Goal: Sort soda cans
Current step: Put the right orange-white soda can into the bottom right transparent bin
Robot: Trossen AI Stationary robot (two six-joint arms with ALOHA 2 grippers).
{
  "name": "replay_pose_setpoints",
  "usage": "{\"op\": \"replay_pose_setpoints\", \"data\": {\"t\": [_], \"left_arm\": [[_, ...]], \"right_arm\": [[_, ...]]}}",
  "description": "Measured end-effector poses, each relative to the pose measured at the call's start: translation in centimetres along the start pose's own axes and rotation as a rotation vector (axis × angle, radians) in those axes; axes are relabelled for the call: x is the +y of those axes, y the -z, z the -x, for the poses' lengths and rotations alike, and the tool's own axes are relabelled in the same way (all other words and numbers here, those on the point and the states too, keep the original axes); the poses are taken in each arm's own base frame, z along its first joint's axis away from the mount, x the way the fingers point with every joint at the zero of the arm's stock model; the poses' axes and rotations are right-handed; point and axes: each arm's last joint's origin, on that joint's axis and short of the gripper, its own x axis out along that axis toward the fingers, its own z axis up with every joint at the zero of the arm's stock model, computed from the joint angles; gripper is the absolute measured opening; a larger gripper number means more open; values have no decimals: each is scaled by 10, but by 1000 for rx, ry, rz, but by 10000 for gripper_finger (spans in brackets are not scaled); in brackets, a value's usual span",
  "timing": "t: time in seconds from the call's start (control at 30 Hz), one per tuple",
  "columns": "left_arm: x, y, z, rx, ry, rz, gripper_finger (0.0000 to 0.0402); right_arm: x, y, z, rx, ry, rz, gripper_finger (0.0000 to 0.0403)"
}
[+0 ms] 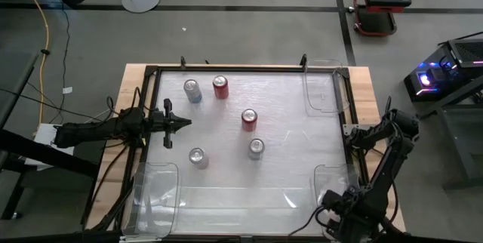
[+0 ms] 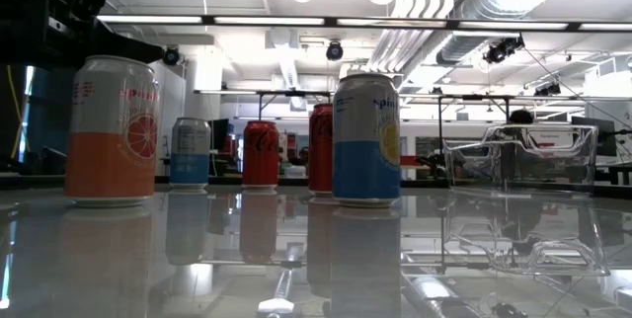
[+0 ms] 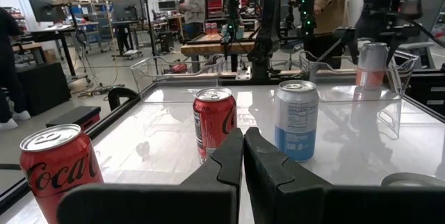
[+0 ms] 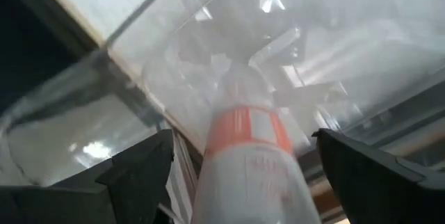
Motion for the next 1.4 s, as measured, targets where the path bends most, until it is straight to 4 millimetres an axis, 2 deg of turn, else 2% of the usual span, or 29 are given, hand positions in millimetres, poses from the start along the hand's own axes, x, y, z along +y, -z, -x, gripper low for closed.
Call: {"op": "replay_pose_setpoints", "data": {"t": [0.13, 0.23, 0.33, 0.63, 0.77, 1.0, 1.4], "left_arm": [[0, 0, 0, 0, 0, 0, 5], [0, 0, 0, 0, 0, 0, 5], [0, 0, 0, 0, 0, 0, 5], [0, 0, 0, 0, 0, 0, 5], [0, 0, 0, 0, 0, 0, 5], [0, 0, 0, 0, 0, 0, 5], [0, 0, 0, -1, 0, 0, 5]], "right_arm": [[0, -9, 1, 19, 16, -29, 339], [0, -11, 1, 50, 22, -21, 308], [-1, -10, 1, 87, 31, -21, 256], [-1, -7, 1, 130, 33, -16, 67], [0, -3, 1, 180, 22, -2, 9], [2, 1, 1, 218, 6, 20, 15], [2, -3, 1, 95, -6, 66, 16]]}}
